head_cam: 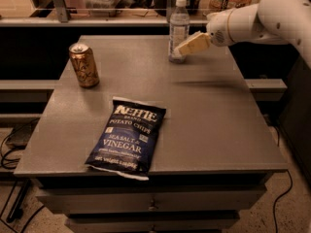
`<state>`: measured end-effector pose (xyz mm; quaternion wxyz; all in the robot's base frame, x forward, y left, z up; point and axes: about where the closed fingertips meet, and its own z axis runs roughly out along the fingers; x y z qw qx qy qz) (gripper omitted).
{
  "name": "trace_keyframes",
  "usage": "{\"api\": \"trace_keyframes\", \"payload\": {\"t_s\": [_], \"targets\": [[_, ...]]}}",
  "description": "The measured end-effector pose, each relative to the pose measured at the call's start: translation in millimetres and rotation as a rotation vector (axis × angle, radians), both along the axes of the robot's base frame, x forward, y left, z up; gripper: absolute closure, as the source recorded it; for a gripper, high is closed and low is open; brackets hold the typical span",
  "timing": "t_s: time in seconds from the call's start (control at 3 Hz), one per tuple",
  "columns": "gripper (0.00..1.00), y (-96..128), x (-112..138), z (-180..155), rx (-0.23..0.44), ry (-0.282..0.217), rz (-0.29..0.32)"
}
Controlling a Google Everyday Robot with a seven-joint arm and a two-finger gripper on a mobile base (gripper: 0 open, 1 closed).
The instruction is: Knock blue plastic bottle over
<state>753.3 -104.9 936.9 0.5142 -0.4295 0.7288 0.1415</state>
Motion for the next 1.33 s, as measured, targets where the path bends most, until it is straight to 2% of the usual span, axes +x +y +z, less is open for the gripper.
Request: {"api": "trace_keyframes", "payload": {"t_s": [0.33,0.67,1.0,1.33], "targets": [[0.00,24,23,0,0.019,-0.008,0.036],[0.26,56,37,6,0.000,-0.034,0.107],[0.50,67,32,13,-0.047,-0.056,0.130],[0.72,65,16,26,-0.143,-0.096,0.119]]}}
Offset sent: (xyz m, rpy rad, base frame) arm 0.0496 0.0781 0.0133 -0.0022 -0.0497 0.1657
